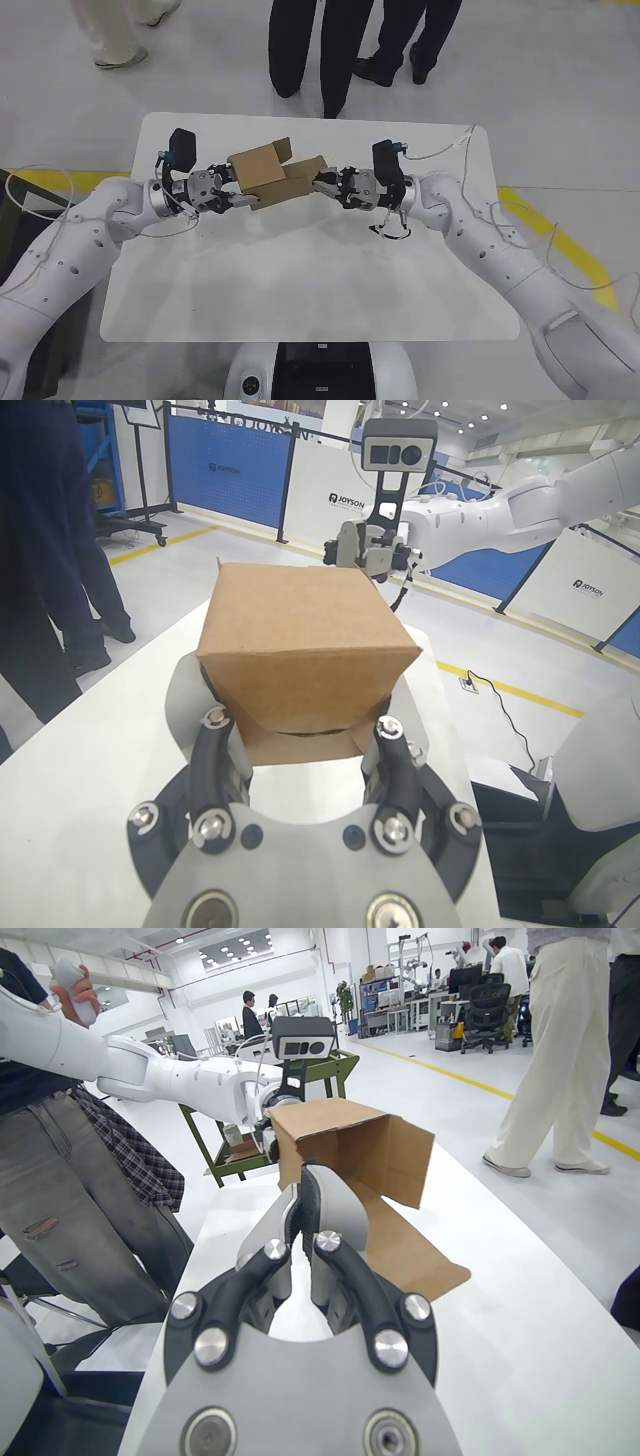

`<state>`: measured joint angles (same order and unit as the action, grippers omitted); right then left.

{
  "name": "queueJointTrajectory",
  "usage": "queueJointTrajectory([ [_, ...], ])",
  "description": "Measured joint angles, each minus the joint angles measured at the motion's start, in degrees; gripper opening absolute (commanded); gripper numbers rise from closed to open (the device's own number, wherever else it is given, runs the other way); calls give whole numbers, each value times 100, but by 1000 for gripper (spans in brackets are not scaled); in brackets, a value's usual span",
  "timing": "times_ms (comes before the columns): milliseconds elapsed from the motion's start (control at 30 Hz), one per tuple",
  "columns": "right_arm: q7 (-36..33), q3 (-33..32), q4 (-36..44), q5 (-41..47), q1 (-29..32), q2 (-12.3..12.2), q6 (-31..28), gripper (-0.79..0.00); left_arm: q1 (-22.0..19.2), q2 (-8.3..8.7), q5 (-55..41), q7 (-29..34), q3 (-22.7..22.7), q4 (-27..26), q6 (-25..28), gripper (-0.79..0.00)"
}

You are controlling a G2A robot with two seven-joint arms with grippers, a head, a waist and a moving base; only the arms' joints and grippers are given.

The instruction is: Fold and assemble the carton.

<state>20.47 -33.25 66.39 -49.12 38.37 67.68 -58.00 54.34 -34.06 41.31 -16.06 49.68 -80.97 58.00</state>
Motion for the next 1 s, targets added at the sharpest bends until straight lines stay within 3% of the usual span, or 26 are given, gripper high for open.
queueJointTrajectory([
  [233, -456, -103, 275, 198, 141, -50, 0, -785, 37, -42, 41, 32, 24, -126, 0, -372],
  [1000, -966, -235, 117, 24, 54, 293, 151, -785, 62, -141, 92, 117, -80, -332, 0, -366],
])
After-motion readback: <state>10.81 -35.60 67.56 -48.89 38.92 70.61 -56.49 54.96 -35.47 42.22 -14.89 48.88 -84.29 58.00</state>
